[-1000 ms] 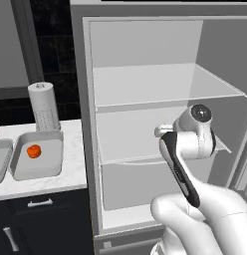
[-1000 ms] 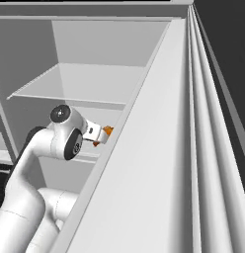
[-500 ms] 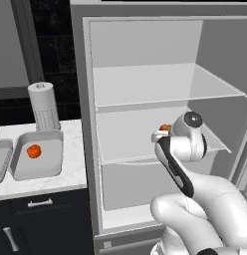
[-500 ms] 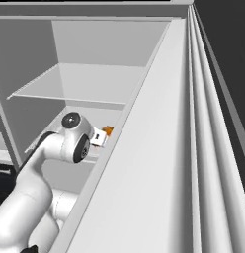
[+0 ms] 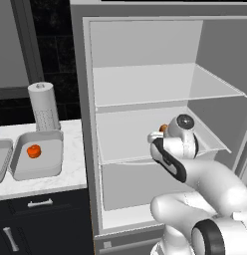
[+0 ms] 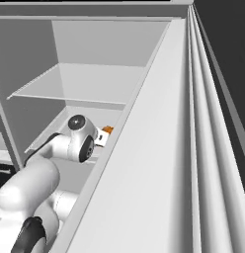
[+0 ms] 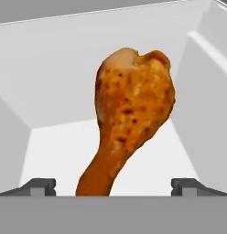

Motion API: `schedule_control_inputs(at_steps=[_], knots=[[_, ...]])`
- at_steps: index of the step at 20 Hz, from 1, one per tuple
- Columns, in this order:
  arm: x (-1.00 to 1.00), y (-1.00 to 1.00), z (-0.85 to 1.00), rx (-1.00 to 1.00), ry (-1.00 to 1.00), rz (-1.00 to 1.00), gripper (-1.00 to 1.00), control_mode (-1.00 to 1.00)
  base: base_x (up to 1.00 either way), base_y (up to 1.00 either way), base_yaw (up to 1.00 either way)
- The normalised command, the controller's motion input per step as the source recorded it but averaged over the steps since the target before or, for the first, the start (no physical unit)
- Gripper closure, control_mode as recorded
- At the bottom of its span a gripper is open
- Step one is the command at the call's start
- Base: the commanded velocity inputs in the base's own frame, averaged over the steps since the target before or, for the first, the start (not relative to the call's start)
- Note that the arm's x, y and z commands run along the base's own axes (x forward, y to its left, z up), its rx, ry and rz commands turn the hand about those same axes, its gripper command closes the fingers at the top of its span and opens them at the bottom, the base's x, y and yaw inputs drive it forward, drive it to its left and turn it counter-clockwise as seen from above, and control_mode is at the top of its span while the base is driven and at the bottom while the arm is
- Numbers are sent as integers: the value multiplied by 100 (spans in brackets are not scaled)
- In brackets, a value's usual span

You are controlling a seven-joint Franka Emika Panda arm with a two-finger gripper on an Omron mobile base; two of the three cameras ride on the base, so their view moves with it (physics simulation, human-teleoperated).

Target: Place one squash and one chicken drumstick in each tupperware on the nearby counter, to pack two identical lunches.

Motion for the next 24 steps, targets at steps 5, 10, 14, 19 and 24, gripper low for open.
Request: schedule_control_inputs(at_steps=[5,10,14,19,24], knots=[[37,0,-9,0,1,0,-100,-100,0,0,0],[42,0,-38,0,4,0,-100,-100,0,0,0],[34,0,-56,0,1,0,-100,-100,0,0,0],[5,0,-66,0,0,0,100,-100,0,0,0],[-19,-2,-48,3,0,1,100,-100,0,0,0]])
